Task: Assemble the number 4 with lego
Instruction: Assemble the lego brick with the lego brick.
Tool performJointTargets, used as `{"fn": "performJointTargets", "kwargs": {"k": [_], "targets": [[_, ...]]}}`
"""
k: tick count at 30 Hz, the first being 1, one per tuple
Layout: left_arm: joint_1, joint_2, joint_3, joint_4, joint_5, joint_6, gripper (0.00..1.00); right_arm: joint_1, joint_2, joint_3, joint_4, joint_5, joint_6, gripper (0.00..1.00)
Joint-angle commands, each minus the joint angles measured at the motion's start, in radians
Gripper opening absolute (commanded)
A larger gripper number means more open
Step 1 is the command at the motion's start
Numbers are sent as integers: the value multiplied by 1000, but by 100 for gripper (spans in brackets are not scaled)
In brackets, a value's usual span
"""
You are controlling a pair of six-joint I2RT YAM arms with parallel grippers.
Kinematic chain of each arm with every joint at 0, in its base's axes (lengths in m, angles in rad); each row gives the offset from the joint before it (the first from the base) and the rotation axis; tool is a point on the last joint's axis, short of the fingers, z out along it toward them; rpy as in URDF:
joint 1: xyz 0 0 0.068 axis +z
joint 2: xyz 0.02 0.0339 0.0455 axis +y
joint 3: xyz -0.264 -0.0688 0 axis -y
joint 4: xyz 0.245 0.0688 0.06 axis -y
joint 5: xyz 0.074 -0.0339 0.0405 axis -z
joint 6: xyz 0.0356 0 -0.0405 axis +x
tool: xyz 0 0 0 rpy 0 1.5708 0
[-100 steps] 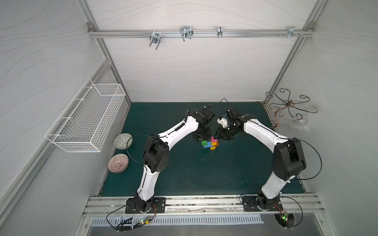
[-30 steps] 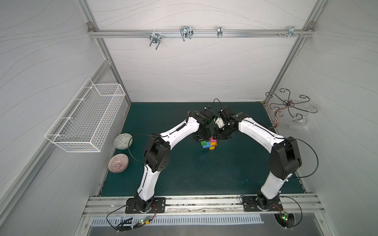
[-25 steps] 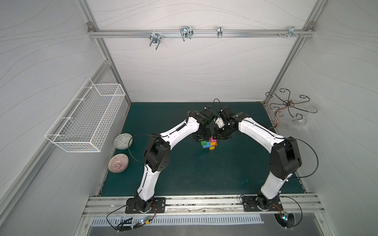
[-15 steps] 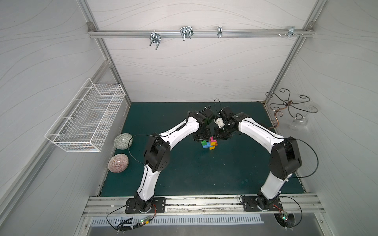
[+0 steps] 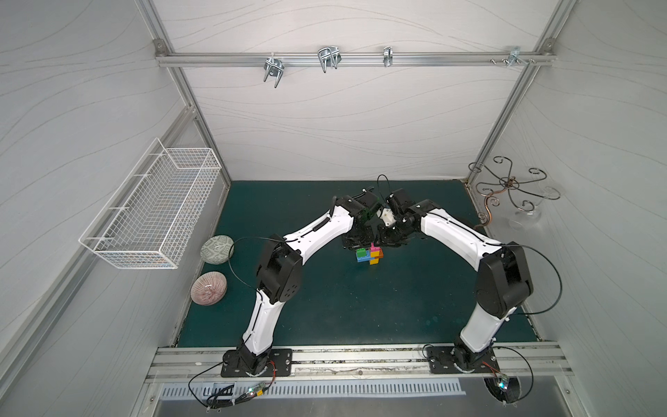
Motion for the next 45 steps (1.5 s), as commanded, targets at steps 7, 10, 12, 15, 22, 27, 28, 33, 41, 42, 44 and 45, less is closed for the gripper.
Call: {"fn": "performJointTargets", "kwargs": {"k": [7, 10, 12, 15, 22, 27, 28, 33, 41, 42, 44, 45], "targets": [[-5, 28, 33, -20, 0, -27, 0, -23, 44, -96, -84, 79, 9, 26], [-5, 27, 31, -19, 1, -28, 0, -32, 36, -100, -85, 78, 8, 27], [-4, 29, 33, -19, 5, -29, 0, -36, 33, -106, -83, 77, 6, 27], [-6, 35, 34, -18, 12, -29, 0, -40, 34, -111, -82, 71, 2, 28], [-16, 52, 54, -37, 10, -25, 0, -40, 35, -118, -73, 64, 4, 29], [-15, 63, 70, -44, -8, -19, 0, -40, 34, -124, -69, 60, 5, 28], [-16, 67, 81, -51, -17, -15, 0, -40, 34, -126, -69, 60, 5, 29], [-16, 95, 121, -79, -27, 4, 0, -41, 29, -136, -63, 58, 4, 29], [-25, 107, 108, -76, -29, -1, 0, -45, 30, -141, -61, 56, 4, 29], [-25, 110, 108, -75, -30, 0, 0, -46, 30, -143, -60, 56, 4, 29], [-31, 117, 114, -71, -30, -2, 0, -46, 32, -143, -60, 54, 4, 29], [-32, 121, 117, -71, -28, -1, 0, -45, 31, -144, -59, 54, 4, 29]]}}
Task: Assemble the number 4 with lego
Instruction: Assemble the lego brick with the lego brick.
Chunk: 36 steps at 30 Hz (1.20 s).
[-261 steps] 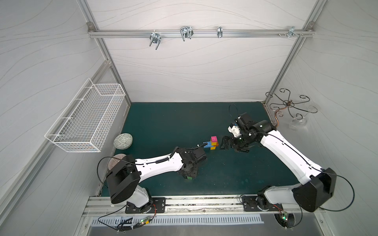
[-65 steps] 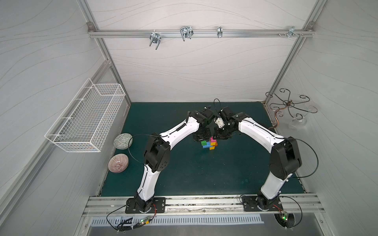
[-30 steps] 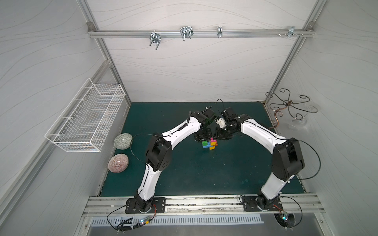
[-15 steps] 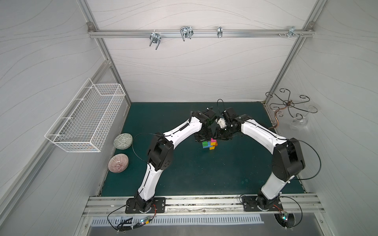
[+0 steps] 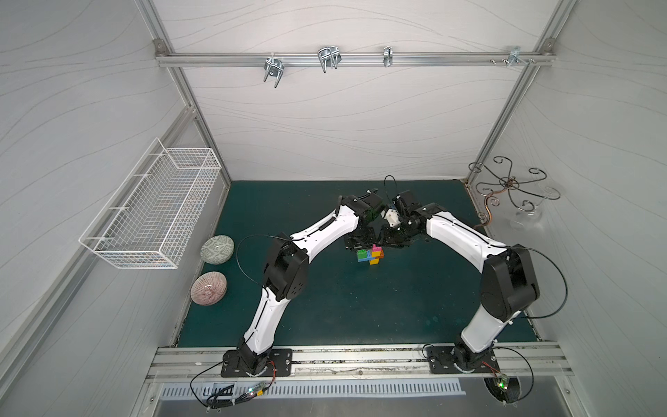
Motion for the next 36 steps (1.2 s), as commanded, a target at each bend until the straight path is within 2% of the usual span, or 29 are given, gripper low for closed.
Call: {"fn": "performJointTargets", "kwargs": {"k": [1, 9, 22, 36], "targets": [[-18, 58, 40, -1, -14, -1, 0, -2, 65, -72, -121, 110, -4, 29], [-22, 87, 71, -20, -13, -4, 0, -2, 63, -78, -119, 110, -5, 29], [-33, 37, -55, 76, 18, -55, 0, -6, 63, -94, -111, 108, -5, 29], [-34, 46, -29, 65, 20, -54, 0, -14, 61, -102, -111, 105, -10, 29]]}}
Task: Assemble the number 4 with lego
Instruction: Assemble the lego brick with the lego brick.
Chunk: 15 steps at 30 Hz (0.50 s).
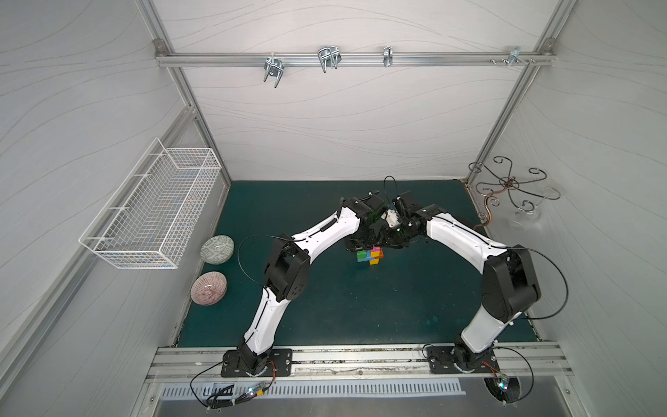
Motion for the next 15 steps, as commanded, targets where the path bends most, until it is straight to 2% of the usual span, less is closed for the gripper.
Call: {"fn": "performJointTargets", "kwargs": {"k": [1, 5, 15], "targets": [[-24, 44, -4, 43, 44, -17, 0, -10, 69, -77, -148, 129, -9, 29], [-24, 38, 2, 40, 44, -10, 0, -12, 63, -73, -153, 131, -12, 29], [-17, 15, 16, 32, 35, -1, 11, -13, 55, -72, -161, 136, -13, 29]]}}
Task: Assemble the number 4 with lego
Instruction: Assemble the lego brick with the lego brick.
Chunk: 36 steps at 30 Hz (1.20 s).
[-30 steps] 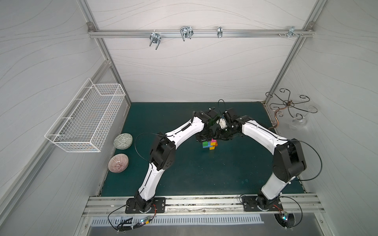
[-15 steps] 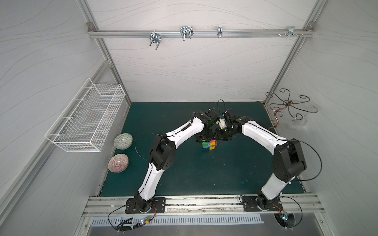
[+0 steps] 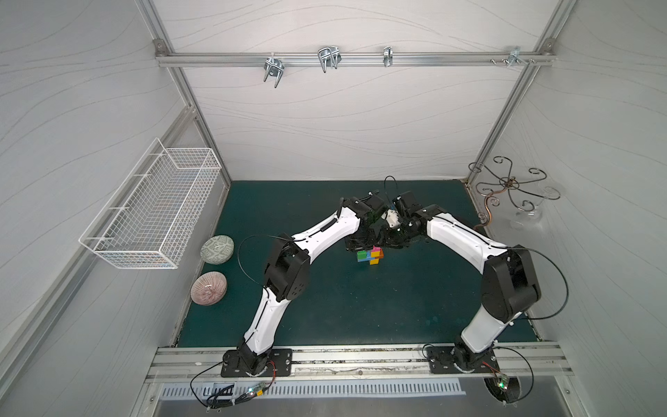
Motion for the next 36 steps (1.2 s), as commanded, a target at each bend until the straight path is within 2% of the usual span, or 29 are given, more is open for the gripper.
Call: {"fn": "performJointTargets", "kwargs": {"k": [1, 11, 27, 36], "targets": [[-17, 14, 17, 31, 33, -3, 12, -10, 54, -70, -162, 138, -12, 29], [-17, 3, 37, 22, 24, 5, 21, -12, 48, -73, -170, 142, -14, 31], [-17, -21, 61, 5, 9, 16, 43, -13, 48, -71, -170, 139, -17, 32], [-17, -30, 63, 3, 7, 18, 50, -13, 49, -69, -169, 137, -18, 33]]}}
